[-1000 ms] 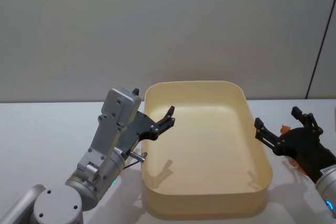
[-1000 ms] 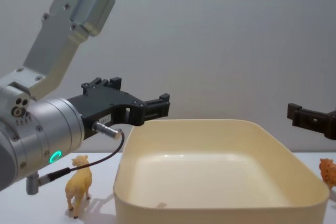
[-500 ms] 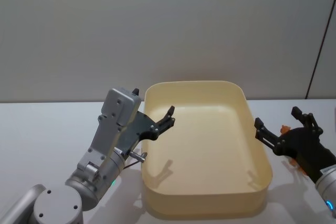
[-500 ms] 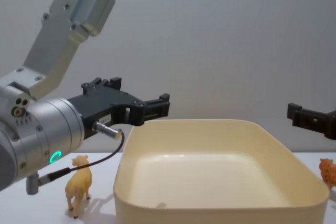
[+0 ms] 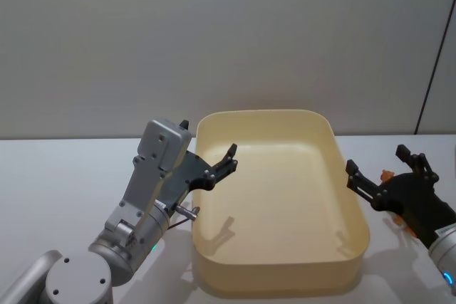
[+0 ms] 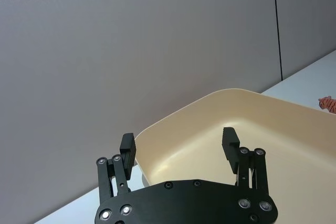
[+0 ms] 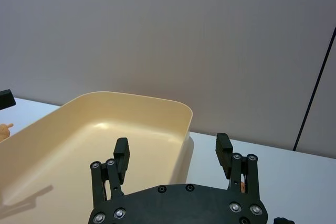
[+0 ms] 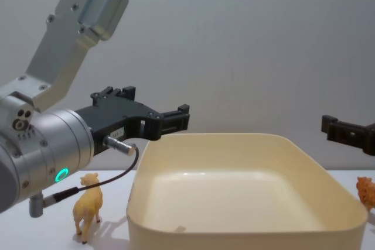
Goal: Pick up the toy alternately with two hands and place it into the central storage box.
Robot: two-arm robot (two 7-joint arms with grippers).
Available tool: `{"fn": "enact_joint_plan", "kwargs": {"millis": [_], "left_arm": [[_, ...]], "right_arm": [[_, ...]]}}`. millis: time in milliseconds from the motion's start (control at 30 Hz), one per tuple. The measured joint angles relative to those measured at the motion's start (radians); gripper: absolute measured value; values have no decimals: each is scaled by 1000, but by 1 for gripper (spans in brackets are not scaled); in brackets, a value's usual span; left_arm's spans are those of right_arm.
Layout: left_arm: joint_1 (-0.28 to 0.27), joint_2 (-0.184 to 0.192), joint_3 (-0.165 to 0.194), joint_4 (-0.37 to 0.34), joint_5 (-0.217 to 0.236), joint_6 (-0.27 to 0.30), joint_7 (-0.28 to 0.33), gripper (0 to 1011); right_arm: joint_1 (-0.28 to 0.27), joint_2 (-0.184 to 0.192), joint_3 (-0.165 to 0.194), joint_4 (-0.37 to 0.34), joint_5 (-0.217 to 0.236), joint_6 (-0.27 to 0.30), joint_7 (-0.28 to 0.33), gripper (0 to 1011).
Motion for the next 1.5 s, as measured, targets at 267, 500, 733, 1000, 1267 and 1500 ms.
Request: {"fn": "enact_joint_plan", "kwargs": {"millis": [267,500,733,1000,1267,1500], "left_arm": [[0,0,0,0,0,0,0,1001],[0,0,0,0,0,0,0,1001],[0,0,0,0,0,0,0,1001],[0,0,0,0,0,0,0,1001],[0,0,0,0,0,0,0,1001],[0,0,0,0,0,0,0,1001]], "right_arm": [[2,19,19,7,6,8,4,1001],[8,54,53,27,16,24,2,1001],[4,82,77,39,20,53,2,1001],[-44,122,105,20,32,94,4,1001],[-106,163,138,-12,48,111,-16,1001],[-152,197,173,-23,58,116,-42,1001]]}}
